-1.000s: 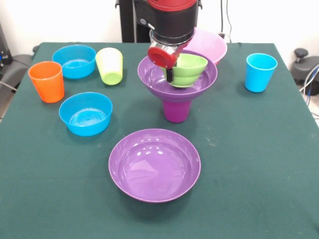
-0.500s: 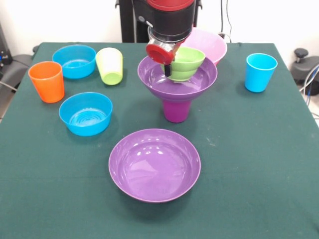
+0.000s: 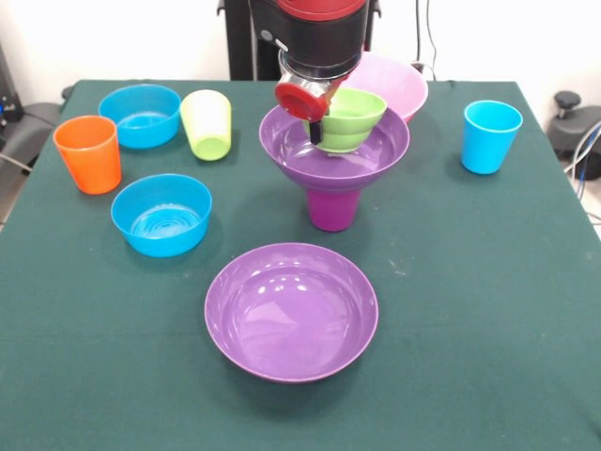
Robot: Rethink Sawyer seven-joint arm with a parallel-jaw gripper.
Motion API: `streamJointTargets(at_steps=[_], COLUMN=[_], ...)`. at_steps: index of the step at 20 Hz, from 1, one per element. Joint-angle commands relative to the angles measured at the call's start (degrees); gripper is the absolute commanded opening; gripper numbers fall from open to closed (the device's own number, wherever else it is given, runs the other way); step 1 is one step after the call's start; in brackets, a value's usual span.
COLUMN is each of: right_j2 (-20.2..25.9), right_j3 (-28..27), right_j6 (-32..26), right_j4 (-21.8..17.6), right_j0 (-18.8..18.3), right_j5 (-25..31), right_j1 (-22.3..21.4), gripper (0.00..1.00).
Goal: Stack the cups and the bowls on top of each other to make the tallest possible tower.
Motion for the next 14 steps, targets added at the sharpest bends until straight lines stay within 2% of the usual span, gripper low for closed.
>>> streamJointTargets(at_steps=[1,14], right_j2=[-0.07,0.07], right_j3=[1.73,2.5], right_j6=[5.67,5.27], right_j4=[-1.39,-1.89], right_j0=[1.26,0.74], right_j5=[0.43,-1.59], right_j1=[-0.09,-0.18], gripper=[0.0,0.0])
